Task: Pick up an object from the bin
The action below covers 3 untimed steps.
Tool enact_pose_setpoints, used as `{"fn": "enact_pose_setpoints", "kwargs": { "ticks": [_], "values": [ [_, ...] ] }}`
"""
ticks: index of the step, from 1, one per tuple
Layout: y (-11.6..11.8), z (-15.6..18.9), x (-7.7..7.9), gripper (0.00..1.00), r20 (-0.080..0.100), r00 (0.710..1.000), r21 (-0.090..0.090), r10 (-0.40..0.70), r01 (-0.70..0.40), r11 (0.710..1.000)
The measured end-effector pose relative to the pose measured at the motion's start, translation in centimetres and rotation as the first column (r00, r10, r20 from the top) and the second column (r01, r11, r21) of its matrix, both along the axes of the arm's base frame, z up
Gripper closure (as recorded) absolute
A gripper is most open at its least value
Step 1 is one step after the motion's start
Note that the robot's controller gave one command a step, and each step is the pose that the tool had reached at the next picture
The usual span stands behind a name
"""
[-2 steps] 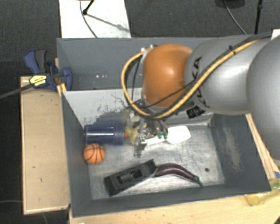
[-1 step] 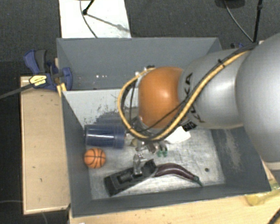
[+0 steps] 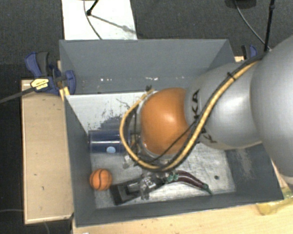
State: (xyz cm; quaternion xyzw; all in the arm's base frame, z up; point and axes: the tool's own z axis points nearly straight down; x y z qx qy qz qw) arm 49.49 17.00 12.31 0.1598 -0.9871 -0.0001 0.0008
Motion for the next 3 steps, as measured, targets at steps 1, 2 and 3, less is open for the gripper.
{"fn": "enact_pose_setpoints", "kwargs": {
  "ticks": [1,2,3],
  "values": [
    [0.5,1.4,1.1,0.00,0.006,0.997,0.002,0.081,-0.081,0.997],
    [-0.3,-4.2,-0.8,0.00,0.008,0.996,0.002,0.084,-0.085,0.996],
    [-0.4,-4.6,-1.1,1.00,-0.002,0.997,0.000,0.072,-0.072,0.997]
  ]
}}
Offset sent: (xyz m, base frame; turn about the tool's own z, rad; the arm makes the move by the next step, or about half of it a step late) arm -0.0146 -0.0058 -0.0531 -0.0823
